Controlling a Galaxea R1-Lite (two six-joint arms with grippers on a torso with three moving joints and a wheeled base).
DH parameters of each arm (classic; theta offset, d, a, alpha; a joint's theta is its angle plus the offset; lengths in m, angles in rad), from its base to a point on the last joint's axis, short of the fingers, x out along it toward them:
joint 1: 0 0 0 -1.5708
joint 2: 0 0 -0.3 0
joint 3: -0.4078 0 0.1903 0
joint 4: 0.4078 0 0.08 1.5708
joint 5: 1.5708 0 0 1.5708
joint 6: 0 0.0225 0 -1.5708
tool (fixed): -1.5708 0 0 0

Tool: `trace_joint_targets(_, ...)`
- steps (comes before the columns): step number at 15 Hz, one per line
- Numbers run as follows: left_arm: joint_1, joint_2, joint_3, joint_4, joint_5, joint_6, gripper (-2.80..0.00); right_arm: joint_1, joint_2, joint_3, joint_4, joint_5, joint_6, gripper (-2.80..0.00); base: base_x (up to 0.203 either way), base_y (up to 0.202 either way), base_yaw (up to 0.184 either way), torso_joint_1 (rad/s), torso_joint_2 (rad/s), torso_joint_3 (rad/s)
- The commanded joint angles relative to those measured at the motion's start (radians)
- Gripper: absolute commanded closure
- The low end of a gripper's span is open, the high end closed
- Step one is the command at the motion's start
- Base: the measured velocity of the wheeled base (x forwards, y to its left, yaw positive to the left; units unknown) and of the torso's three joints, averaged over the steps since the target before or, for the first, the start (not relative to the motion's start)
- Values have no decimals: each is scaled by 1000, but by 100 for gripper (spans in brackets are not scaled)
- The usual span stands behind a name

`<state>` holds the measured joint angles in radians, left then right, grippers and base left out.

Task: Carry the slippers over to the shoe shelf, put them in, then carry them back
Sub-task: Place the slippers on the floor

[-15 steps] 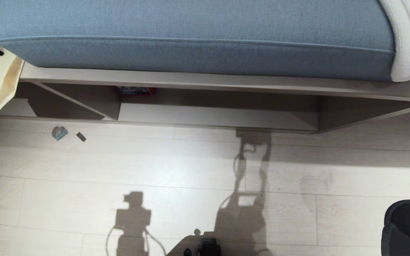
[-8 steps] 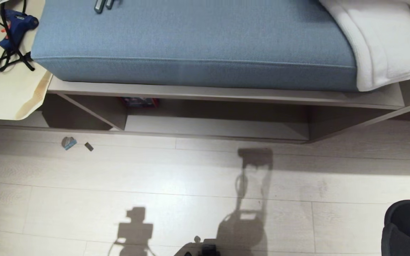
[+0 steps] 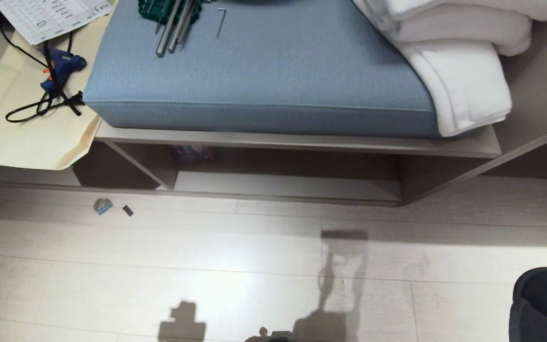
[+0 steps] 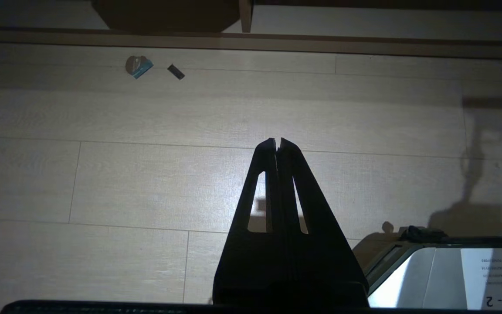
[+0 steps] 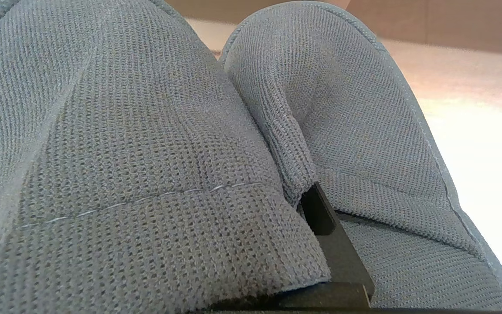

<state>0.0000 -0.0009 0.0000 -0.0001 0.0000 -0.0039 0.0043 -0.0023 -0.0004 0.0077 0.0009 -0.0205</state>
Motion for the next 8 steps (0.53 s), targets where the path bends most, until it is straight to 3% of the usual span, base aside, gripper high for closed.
trace_joint_targets(1,0,1,0,0,0,-1,0,0,2,0,0,1,-1,0,0,0,0,2,2,207)
trace_joint_targets(8,0,1,0,-1,0,-1,0,0,1,-1,0,1,-1,0,0,0,0,4,3,200)
